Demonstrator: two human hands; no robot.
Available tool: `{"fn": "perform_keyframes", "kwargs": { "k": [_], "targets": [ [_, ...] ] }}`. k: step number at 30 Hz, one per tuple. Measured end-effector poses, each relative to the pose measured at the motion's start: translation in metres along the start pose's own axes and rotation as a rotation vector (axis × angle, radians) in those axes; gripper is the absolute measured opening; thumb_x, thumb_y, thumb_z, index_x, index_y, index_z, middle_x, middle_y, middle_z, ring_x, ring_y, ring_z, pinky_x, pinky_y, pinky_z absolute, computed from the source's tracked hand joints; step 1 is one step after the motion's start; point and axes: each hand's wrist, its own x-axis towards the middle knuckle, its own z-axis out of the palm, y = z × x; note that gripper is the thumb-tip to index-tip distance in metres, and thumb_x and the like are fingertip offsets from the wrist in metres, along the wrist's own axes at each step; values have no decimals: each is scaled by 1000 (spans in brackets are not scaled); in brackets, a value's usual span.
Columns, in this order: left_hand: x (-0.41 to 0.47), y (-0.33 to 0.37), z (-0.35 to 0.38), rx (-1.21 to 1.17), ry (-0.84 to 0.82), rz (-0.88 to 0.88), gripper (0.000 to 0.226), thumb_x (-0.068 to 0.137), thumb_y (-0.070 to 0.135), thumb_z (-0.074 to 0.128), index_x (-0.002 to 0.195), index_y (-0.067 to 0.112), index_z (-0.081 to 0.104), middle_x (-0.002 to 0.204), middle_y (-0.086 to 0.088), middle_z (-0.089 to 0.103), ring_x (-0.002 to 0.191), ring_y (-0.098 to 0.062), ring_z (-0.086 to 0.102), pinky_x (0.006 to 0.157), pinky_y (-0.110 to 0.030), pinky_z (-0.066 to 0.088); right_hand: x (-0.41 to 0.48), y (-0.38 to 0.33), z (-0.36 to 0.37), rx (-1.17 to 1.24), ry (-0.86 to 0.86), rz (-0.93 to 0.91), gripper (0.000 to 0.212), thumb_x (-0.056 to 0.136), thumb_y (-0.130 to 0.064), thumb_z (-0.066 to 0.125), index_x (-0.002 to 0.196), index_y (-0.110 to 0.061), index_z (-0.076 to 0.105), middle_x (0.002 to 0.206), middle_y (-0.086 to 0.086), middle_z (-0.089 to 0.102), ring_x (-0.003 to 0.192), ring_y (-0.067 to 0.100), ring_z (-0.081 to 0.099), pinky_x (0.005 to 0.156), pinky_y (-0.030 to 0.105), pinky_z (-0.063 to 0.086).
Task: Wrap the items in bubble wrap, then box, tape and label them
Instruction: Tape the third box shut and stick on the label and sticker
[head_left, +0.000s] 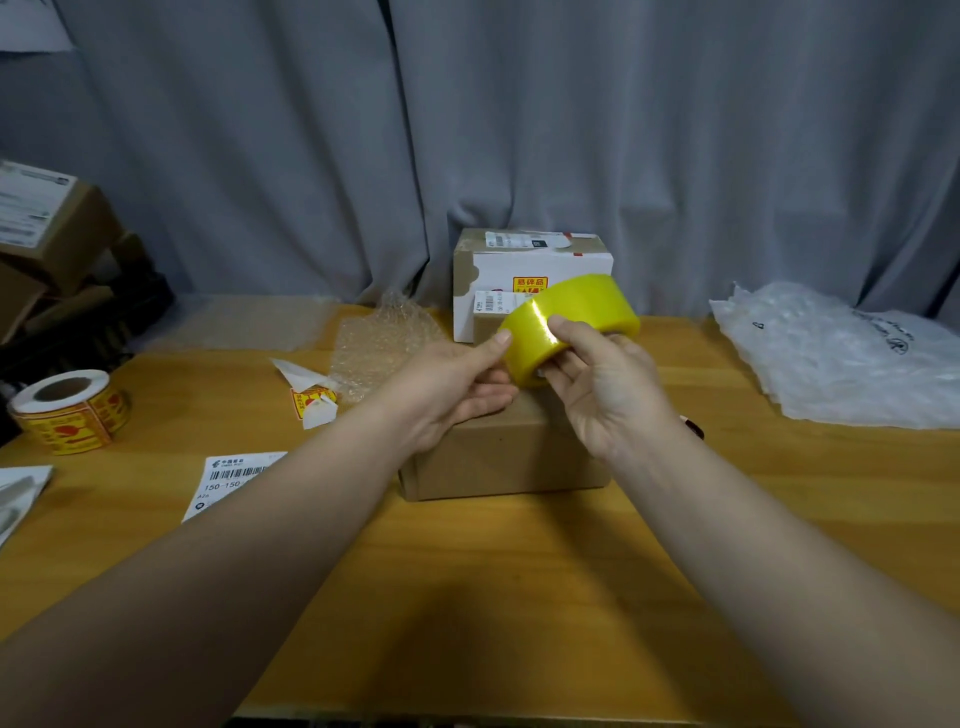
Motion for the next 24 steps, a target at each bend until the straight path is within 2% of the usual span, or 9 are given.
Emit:
{"fn": "perform_keyframes", "kwargs": {
  "k": [3,6,8,10,13,15,16,20,24],
  "targets": [
    [2,-1,3,-148,1,0,13,91,15,59,85,4,58,74,-8,57,63,-12,59,58,-17,56,-2,-1,-3,-2,-15,7,19,87,3,61,103,-7,56,97,9,68,87,19,68,83,32,55],
    [4,-3,5,-126,14,48,11,93,11,56,83,7,58,72,-6,57,64,-10,56,64,-20,56,-6,-6,-9,-96,-21,38,24,86,-6,65,109,-6,58,101,12,70,91,21,69,86,34,55],
    [4,-6,4,-107,27,90,13,95,11,53,83,7,57,73,-6,56,67,-11,56,70,-25,58,-10,-10,-20,-344,46,-27,19,85,-23,71,92,-8,61,81,10,70,75,19,68,72,31,56],
    [4,-10,2,-101,29,115,15,96,11,52,82,7,56,74,-5,54,69,-11,55,72,-25,58,-11,-14,-37,-727,183,-406,35,81,-35,74,68,-15,48,61,3,52,59,15,50,60,31,43],
    [3,-12,1,-88,17,136,17,97,11,49,82,7,55,75,-6,54,69,-10,54,71,-24,58,-5,-23,-49,-1094,173,-905,35,74,-49,69,88,-23,51,88,-11,43,82,11,44,76,25,35],
    [3,-12,1,-70,15,143,16,97,12,49,83,7,55,77,-6,54,69,-10,55,72,-23,58,7,-30,-45,-1329,-1,-893,54,73,-58,63,113,-22,55,109,-10,42,106,13,44,90,26,34],
    [2,-12,2,-58,12,146,15,97,12,49,85,7,56,78,-6,54,70,-10,55,73,-24,57,11,-32,-42,-1399,-61,-836,55,73,-60,63,112,-22,56,109,-10,44,107,11,44,89,26,34],
    [1,-12,2,-65,-1,169,15,98,12,47,86,8,55,72,-4,51,65,-8,52,79,-28,56,17,-41,-16,-1349,-217,-760,43,76,-44,75,77,-18,41,70,-1,51,62,6,43,58,25,33],
    [7,-11,-10,-221,36,158,15,98,9,45,89,6,56,67,-2,47,55,-6,45,92,-43,51,22,-46,3,-1463,-373,-588,38,79,-52,69,84,-18,52,71,-6,53,67,10,50,65,33,43]
  ]
}}
